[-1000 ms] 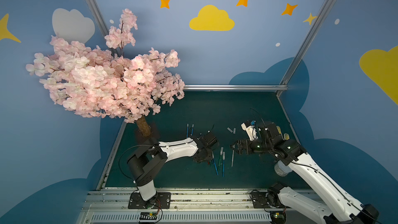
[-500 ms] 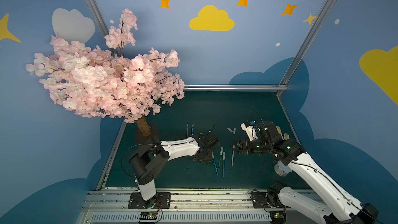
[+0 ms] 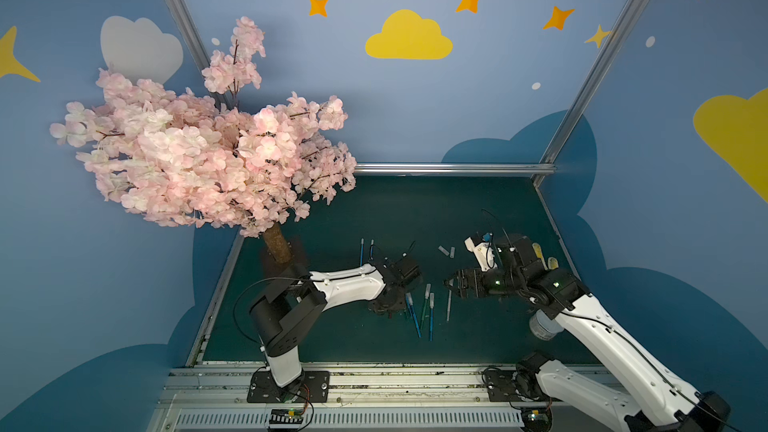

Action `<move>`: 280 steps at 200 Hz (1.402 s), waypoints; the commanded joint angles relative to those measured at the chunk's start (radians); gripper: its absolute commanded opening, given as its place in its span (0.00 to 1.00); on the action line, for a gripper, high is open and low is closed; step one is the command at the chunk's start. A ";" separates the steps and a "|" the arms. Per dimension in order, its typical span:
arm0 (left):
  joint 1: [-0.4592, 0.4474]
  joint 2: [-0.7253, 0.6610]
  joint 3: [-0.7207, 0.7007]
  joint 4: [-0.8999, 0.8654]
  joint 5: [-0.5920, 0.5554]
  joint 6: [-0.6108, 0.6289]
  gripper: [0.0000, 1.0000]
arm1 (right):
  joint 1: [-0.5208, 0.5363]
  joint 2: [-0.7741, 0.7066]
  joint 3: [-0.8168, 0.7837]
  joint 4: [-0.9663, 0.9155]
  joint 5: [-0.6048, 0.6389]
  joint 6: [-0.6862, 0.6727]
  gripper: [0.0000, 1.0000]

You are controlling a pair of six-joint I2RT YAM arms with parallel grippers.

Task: Remove protective caps from carving knives
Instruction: Pick up the carving knife from the center of the board.

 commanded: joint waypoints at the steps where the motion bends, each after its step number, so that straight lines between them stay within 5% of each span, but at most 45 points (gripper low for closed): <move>1: 0.003 0.015 0.014 -0.043 -0.012 0.016 0.20 | 0.005 -0.007 -0.014 0.008 0.013 0.005 0.98; 175: 0.003 0.028 0.008 -0.030 0.006 0.042 0.16 | 0.015 0.035 0.013 0.009 0.021 0.003 0.98; 280: 0.004 -0.121 -0.051 0.068 0.005 0.145 0.10 | 0.015 0.092 0.020 0.052 0.022 0.056 0.95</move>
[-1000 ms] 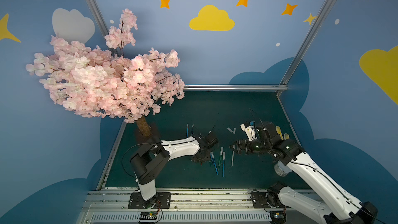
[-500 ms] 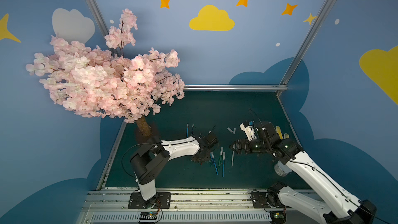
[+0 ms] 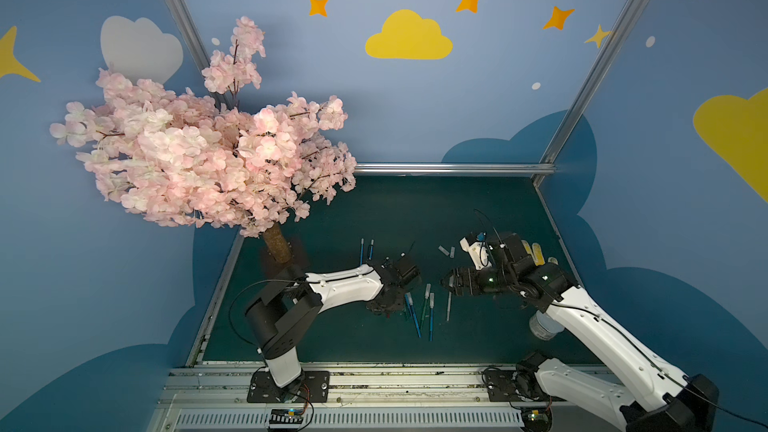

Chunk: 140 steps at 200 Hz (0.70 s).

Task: Remove protective caps from carving knives
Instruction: Pick up the carving knife from the center of the board.

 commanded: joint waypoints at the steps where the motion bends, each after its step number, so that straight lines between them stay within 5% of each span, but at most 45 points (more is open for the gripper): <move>1: 0.002 -0.072 -0.026 0.060 0.008 0.062 0.10 | 0.004 0.018 0.023 0.028 0.011 0.035 0.95; 66: 0.001 -0.215 -0.154 0.374 0.206 0.163 0.09 | 0.003 0.085 0.055 0.111 0.004 0.176 0.77; 140: -0.004 -0.263 -0.213 0.531 0.309 0.189 0.08 | 0.003 0.175 0.072 0.196 0.023 0.264 0.56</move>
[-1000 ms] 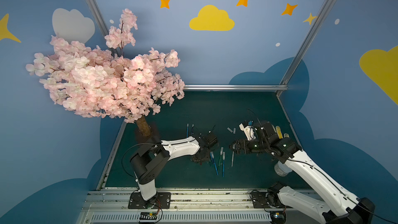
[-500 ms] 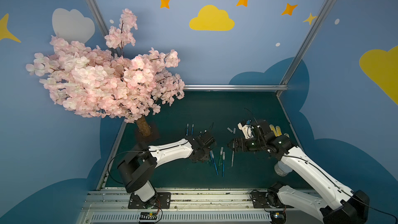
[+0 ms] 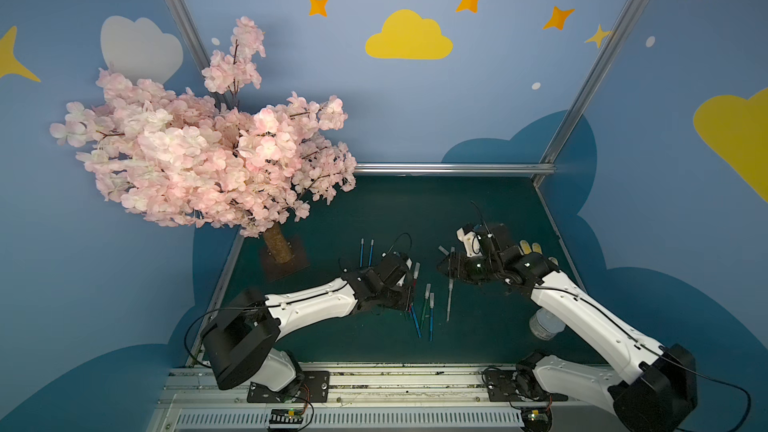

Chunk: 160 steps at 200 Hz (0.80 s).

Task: Remove protective caps from carving knives
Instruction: Pick up the carving knife from the center of the board.

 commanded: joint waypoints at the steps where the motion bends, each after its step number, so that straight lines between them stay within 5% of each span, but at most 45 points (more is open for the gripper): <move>1: -0.004 -0.022 -0.015 0.081 0.056 0.026 0.08 | 0.003 0.031 0.038 0.045 0.009 0.033 0.55; 160: -0.011 -0.027 -0.039 0.214 0.145 0.011 0.08 | 0.000 0.205 0.116 0.107 -0.008 0.055 0.37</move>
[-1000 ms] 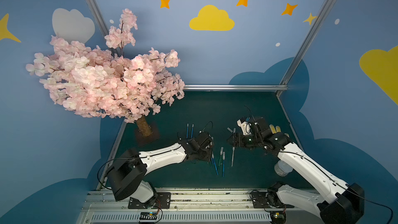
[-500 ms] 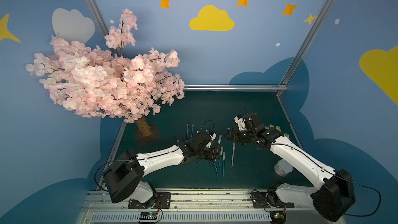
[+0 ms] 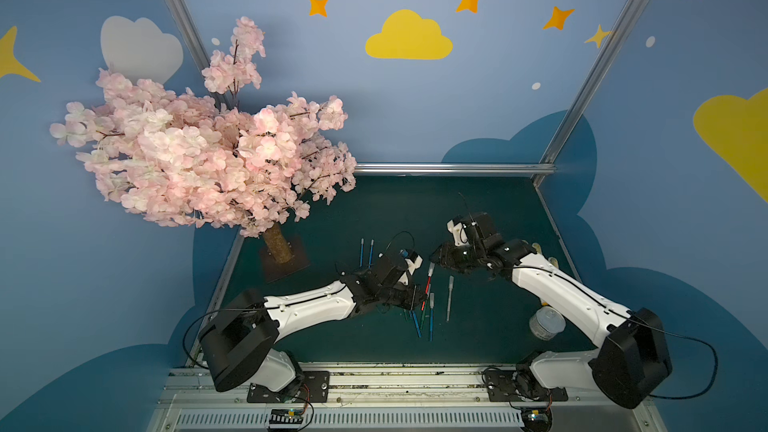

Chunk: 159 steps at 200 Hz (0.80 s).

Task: Remove protective caps from carving knives
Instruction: Pick up the carving knife from the center of the board, then remove the protective sleeve from the carving knife.

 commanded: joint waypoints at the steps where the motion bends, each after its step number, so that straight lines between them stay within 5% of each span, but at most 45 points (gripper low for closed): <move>1: -0.004 -0.021 -0.009 0.028 0.018 0.002 0.08 | 0.001 0.019 0.042 0.017 -0.003 0.001 0.37; 159: -0.007 -0.035 -0.021 0.042 0.026 -0.007 0.07 | -0.003 0.047 0.044 0.032 -0.002 -0.001 0.17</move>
